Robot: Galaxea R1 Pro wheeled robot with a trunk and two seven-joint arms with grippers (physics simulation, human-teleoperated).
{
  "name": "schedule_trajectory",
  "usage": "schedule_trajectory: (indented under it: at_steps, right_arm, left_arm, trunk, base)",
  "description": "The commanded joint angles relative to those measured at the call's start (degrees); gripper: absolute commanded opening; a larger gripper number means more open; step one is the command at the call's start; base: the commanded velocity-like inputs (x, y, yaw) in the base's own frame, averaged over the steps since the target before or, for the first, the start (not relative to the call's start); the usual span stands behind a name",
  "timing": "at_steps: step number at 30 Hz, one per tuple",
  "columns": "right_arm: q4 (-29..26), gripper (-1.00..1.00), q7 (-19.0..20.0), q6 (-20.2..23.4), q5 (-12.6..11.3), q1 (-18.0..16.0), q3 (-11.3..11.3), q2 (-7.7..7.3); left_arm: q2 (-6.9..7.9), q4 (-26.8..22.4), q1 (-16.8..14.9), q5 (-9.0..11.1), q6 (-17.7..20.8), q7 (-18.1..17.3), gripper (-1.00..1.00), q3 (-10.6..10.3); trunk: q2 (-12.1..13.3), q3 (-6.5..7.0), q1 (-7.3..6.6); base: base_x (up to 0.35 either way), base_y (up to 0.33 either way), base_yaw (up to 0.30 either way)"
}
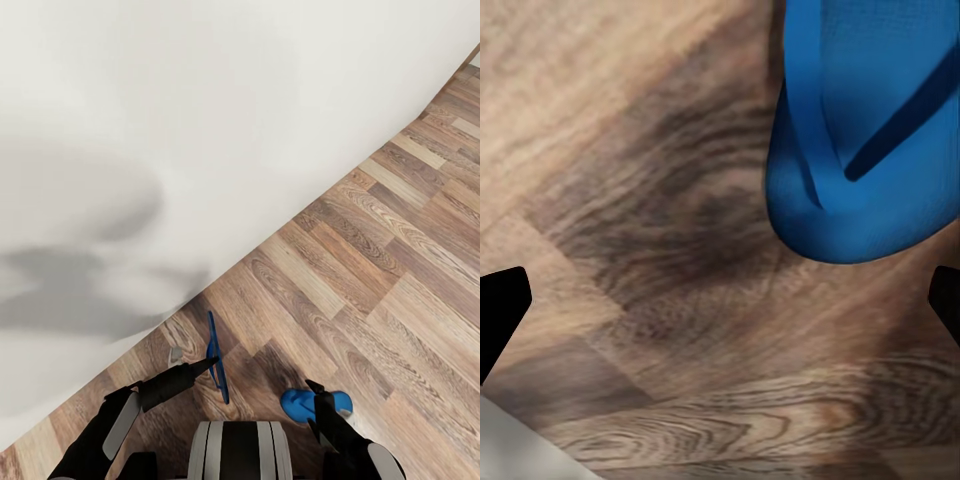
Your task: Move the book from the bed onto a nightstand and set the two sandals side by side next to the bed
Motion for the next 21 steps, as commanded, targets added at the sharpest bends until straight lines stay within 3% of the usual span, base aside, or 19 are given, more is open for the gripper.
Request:
schedule_trajectory:
  at_steps: [1, 6, 20, 21]
  right_arm:
    - [-0.07, 1.00, -0.51, 0.20, -0.39, -0.01, -0.24, 0.06]
    - [0.80, 1.00, -2.12, -0.57, -0.11, -0.09, -0.27, -0.05]
    - [1.42, 1.00, -6.62, -5.05, 4.47, -0.52, -0.32, -0.19]
    - [1.37, 1.00, -7.30, -7.98, 6.20, -0.52, -0.33, -0.20]
  left_arm:
    - [0.06, -0.02, -0.02, 0.54, 0.50, 0.03, -1.00, -0.16]
    - [0.06, -0.06, -0.02, 0.55, 0.50, 0.03, -1.00, -0.16]
    - [0.06, -0.07, -0.02, 0.53, 0.50, 0.05, -1.00, -0.16]
    - [0.06, -0.07, -0.02, 0.53, 0.50, 0.04, -1.00, -0.16]
  trunk:
    - [-0.01, -0.03, -0.01]
    - [-0.01, -0.03, -0.01]
    - [-0.01, -0.03, -0.01]
    - [-0.01, -0.03, -0.01]
  base:
    - [0.000, 0.000, 0.000]
    - [0.000, 0.000, 0.000]
    - [0.000, 0.000, 0.000]
    - [0.000, 0.000, 0.000]
